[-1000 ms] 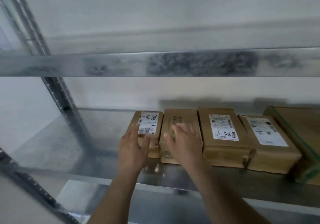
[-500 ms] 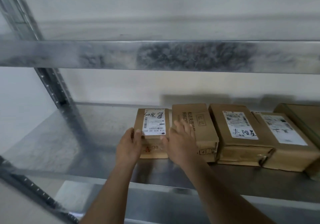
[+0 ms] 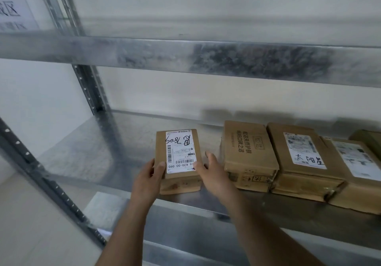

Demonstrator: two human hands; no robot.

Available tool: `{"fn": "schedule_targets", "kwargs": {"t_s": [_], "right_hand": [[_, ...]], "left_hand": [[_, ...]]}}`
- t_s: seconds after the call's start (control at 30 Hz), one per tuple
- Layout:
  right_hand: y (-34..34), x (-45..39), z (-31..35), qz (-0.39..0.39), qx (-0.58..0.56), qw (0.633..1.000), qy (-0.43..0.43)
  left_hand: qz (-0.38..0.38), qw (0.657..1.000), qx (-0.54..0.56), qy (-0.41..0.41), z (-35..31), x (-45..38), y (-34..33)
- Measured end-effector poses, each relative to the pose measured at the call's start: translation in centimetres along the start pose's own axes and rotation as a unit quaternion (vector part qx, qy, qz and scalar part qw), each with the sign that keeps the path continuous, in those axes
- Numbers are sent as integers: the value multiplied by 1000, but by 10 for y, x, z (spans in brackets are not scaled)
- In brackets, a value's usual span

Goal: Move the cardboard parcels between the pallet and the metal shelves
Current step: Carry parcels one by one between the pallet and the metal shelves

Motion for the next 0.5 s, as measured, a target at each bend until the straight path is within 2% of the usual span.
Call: {"fn": "schedule_targets", "kwargs": {"t_s": [0.1,0.2,0.5], "right_hand": [[-11,8,0,42,8,998,35],[-14,20,2,51,3,996,70],[12,68,5,43,-50,990,125]], "left_hand": [[29,999,38,-7,2,12,-2],[37,998,51,-24,-3,22,-3],[-30,993,101,-58,-36,67,5]]}}
Point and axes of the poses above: each hand's wrist, its own x-axis away from the middle knuckle, its own y-axis out of the back of the hand, z = x × y, the point moved 10 cm from there along -x, towards the middle knuckle, and after that the axes turned 10 degrees about -y, right-handed, at the moved point
